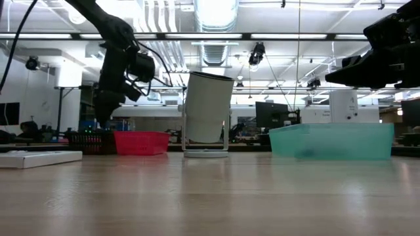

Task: Pick and place items into bin
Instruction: Put the white card reader box into the red bin

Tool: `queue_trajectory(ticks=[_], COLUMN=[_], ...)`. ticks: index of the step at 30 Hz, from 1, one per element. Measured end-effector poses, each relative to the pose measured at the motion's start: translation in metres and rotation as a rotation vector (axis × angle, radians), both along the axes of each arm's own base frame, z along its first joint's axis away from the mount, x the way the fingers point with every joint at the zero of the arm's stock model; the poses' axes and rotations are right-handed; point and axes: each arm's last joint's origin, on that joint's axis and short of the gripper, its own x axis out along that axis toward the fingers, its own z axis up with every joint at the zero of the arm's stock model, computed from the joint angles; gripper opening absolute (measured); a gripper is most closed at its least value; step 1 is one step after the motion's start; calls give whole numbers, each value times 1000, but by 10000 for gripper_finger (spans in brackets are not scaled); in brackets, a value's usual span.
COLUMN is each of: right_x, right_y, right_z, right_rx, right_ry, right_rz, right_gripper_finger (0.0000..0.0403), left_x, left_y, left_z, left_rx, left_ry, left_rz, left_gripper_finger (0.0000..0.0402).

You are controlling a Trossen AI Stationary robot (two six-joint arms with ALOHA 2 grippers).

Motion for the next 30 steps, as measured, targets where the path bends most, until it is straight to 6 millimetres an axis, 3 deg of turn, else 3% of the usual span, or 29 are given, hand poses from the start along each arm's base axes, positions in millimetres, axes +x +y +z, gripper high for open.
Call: queue_trajectory(ticks=[7,11,17,24,30], right_x=[0,0,0,0,0], right_y=[0,0,0,0,0], right_z=[0,0,0,0,0], right_rx=[0,0,1,-1,-3], right_ry=[0,0,0,0,1], right_rz=[0,0,0,0,1], right_gripper_finger=[8,8,8,8,8], left_x=[10,18,30,17,5], left_y=[-46,-74,-118,-155,-171], left_z=[3,4,-15,-38,-51], left_rx=[-95,-118,-256,-289,-284], left_ry=[151,169,110,226,291], left_rz=[78,232,317,456,549], left_gripper_finger=[269,269,270,270,270])
